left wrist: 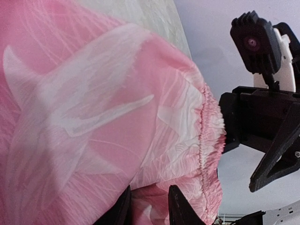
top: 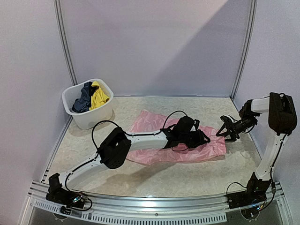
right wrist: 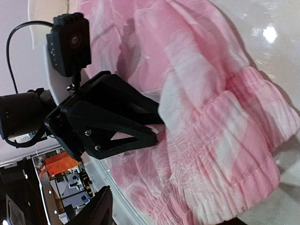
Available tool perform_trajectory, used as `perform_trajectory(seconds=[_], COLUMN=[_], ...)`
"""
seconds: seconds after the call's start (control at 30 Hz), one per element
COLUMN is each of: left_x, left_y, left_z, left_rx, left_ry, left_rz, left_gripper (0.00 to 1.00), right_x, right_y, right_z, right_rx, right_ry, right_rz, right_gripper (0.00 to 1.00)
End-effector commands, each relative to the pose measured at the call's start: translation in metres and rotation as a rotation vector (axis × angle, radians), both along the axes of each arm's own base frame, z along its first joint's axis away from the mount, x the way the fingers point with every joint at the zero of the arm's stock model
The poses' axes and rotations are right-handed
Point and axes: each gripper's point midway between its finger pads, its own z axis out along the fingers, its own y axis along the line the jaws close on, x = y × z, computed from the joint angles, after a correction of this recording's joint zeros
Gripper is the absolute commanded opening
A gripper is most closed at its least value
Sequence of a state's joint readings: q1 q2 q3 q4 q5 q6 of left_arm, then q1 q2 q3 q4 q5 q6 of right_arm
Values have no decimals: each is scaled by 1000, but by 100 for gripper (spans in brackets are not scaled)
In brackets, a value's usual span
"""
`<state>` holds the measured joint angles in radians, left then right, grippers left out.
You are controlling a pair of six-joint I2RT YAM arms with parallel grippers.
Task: Fold and stack the mixed laundry pile
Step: Pick up the rectangle-folded shorts from the center of the board.
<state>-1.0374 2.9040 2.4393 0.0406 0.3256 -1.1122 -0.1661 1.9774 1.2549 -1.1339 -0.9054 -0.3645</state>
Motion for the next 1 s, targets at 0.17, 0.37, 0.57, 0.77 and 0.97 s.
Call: perform_trajectory(seconds=[0.17,0.37,0.57,0.77,0.97], left_x=[2,2,4,4,4], left_y=[26,27,27,26,26], left_z=[-55,-57,-59,-61,-62], left_rx=[145,145,141,136,137], left_ry=[79,86,88,93,96], left_rz=[29,31,36,40,43], left_gripper=[28,28,28,27,27], right_x=[-5,-9,-10,-4,-11], right_y=[-32,-27,-18,-15,-11], right_z=[-19,-47,-68,-70,-71], right_rx=[-165,-120,-84,-116,-160], right_ry=[2,96,150,134,159], right_rz=[-64,-68,-66,-72,-34], right_gripper=[74,76,77,78,77])
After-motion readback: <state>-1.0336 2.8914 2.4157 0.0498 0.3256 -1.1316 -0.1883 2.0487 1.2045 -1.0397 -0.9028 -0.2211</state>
